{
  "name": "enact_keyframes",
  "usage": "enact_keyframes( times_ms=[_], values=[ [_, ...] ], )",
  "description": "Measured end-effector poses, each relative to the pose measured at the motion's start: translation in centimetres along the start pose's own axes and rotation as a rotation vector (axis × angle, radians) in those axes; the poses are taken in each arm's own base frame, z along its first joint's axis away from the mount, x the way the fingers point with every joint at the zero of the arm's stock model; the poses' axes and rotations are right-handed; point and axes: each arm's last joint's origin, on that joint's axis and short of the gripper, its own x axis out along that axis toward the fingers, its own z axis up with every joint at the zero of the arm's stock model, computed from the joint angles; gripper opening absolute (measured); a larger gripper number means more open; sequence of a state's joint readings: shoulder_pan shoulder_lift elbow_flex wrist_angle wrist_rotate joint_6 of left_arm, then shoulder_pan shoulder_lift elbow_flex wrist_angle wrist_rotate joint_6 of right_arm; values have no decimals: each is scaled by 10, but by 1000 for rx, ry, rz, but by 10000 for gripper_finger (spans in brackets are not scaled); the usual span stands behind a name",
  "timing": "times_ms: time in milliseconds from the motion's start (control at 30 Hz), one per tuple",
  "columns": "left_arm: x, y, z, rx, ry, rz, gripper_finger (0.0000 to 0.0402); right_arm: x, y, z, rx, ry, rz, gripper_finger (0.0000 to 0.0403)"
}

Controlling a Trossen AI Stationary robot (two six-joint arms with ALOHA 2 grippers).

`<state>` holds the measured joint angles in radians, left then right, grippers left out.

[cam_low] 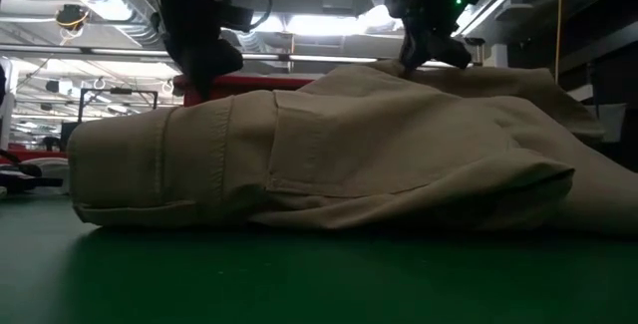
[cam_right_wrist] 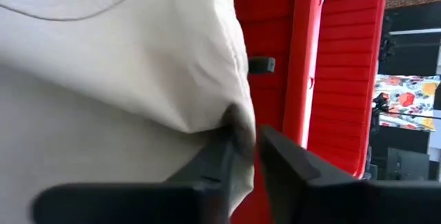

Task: Fold Laundry from Bin
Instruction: Fold the gray shorts

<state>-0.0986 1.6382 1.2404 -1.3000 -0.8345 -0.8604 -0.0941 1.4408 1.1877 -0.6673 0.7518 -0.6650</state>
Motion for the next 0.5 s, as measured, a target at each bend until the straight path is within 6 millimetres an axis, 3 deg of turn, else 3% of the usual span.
enact_keyframes(
  times_ms=[233,500],
  values=[
    [0,-4,1,-27,26,-59,45,11,-11,-10,-15,73,-36,166],
    [-1,-6,1,-35,51,-95,43,-1,-32,-9,-12,86,-45,197]
  ],
)
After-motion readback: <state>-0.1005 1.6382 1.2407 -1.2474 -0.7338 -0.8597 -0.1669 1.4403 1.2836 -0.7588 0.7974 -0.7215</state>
